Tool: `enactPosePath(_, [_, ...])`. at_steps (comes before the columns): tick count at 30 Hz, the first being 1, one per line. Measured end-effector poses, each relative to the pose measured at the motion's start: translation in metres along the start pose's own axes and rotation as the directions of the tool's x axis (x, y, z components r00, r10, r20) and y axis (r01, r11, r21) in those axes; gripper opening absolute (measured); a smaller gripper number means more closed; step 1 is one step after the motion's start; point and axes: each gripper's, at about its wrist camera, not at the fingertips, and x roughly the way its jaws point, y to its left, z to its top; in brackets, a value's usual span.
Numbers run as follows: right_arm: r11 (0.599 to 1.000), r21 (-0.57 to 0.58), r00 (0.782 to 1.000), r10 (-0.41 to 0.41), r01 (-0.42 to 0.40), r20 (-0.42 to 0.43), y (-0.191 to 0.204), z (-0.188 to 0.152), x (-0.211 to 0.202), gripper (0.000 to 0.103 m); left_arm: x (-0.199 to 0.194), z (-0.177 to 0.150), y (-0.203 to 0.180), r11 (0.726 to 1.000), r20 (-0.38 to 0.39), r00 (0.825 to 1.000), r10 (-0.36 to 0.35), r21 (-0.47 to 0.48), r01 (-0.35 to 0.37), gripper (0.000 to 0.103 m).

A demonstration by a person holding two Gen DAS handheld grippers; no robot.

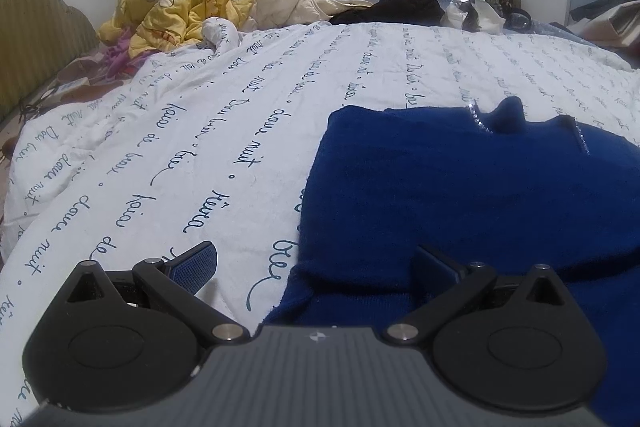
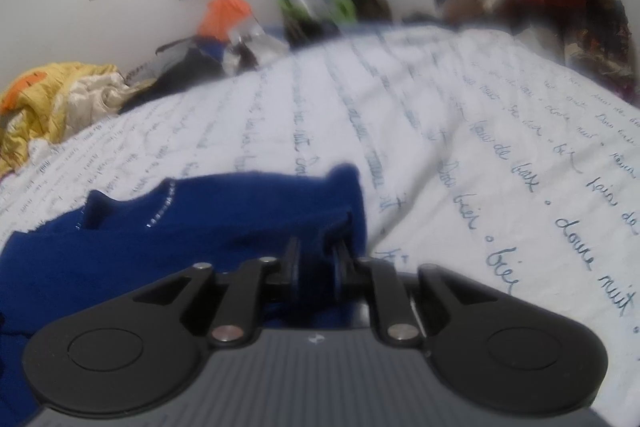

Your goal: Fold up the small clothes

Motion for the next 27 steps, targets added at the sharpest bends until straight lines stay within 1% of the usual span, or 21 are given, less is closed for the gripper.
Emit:
enactPosePath(1, [1.0, -0.005, 1.0, -0.023, 0.023, 0.002, 0.001, 0.0, -0.001, 0.034, 0.0, 0.0, 0.0, 1.0, 0.0, 1.0, 0.0, 0.0, 0.0, 0.103])
enactPosePath(2, [0.999, -0.009, 0.999, -0.047, 0.047, 0.012, 0.001, 0.0, -0.004, 0.043, 0.0, 0.0, 0.0, 1.0, 0.0, 1.0, 0.0, 0.0, 0.0, 0.103])
enactPosePath(3, [0.998, -0.016, 0.998, -0.061, 0.061, 0.027, 0.003, 0.0, -0.007, 0.047, 0.0, 0.0, 0.0, 1.0, 0.0, 1.0, 0.0, 0.001, 0.0, 0.103])
enactPosePath(5, [0.998, -0.041, 0.998, -0.044, 0.046, 0.055, 0.008, 0.0, -0.015, 0.048, 0.001, 0.0, -0.001, 1.0, 0.0, 1.0, 0.001, 0.003, -0.001, 0.103])
enactPosePath(7, [0.996, -0.09, 0.999, -0.012, 0.017, 0.05, 0.017, -0.001, -0.019, 0.05, 0.001, -0.001, -0.001, 1.0, 0.0, 1.0, 0.001, 0.003, -0.001, 0.103])
enactPosePath(8, [0.993, -0.121, 0.999, -0.01, 0.015, 0.039, 0.022, -0.002, -0.018, 0.058, 0.001, -0.001, -0.001, 1.0, 0.0, 1.0, -0.001, 0.0, 0.001, 0.103])
enactPosePath(9, [0.988, -0.155, 0.999, -0.023, 0.027, 0.027, 0.027, -0.004, -0.015, 0.063, 0.001, -0.002, 0.0, 1.0, 0.001, 1.0, -0.004, -0.001, 0.004, 0.103])
enactPosePath(11, [0.977, -0.203, 0.997, -0.071, 0.071, 0.01, 0.034, -0.009, -0.009, 0.063, 0.002, -0.003, 0.001, 1.0, 0.004, 1.0, -0.014, -0.004, 0.014, 0.103])
enactPosePath(12, [0.975, -0.2, 0.996, -0.091, 0.092, 0.011, 0.035, -0.011, -0.009, 0.063, 0.002, -0.004, 0.003, 1.0, 0.007, 1.0, -0.024, -0.008, 0.024, 0.103])
enactPosePath(13, [0.979, -0.185, 0.996, -0.09, 0.091, 0.013, 0.034, -0.013, -0.011, 0.063, 0.002, -0.005, 0.005, 0.999, 0.009, 0.999, -0.036, -0.016, 0.036, 0.103])
enactPosePath(16, [0.991, -0.128, 0.999, -0.048, 0.05, 0.022, 0.03, -0.017, -0.024, 0.063, 0.0, -0.006, 0.013, 0.996, 0.008, 0.998, -0.066, -0.055, 0.067, 0.103])
enactPosePath(17, [0.991, -0.129, 0.999, -0.044, 0.047, 0.028, 0.03, -0.019, -0.029, 0.064, -0.001, -0.007, 0.015, 0.995, 0.012, 0.997, -0.075, -0.061, 0.076, 0.103])
enactPosePath(20, [0.987, -0.159, 0.999, -0.028, 0.033, 0.029, 0.036, -0.025, -0.038, 0.075, -0.001, -0.011, 0.016, 0.997, 0.001, 0.997, -0.071, -0.04, 0.071, 0.103])
enactPosePath(22, [0.984, -0.177, 1.0, -0.009, 0.012, 0.018, 0.04, -0.03, -0.039, 0.075, -0.001, -0.015, 0.018, 0.996, 0.008, 0.997, -0.082, -0.035, 0.083, 0.103])
enactPosePath(25, [0.98, -0.197, 1.0, -0.015, 0.012, -0.01, 0.046, -0.039, -0.037, 0.075, -0.006, -0.018, 0.021, 0.995, 0.01, 0.996, -0.094, -0.037, 0.094, 0.103])
enactPosePath(27, [0.98, -0.199, 1.0, -0.002, 0.0, -0.01, 0.048, -0.043, -0.041, 0.075, -0.011, -0.019, 0.023, 0.994, 0.011, 0.995, -0.099, -0.037, 0.1, 0.103])
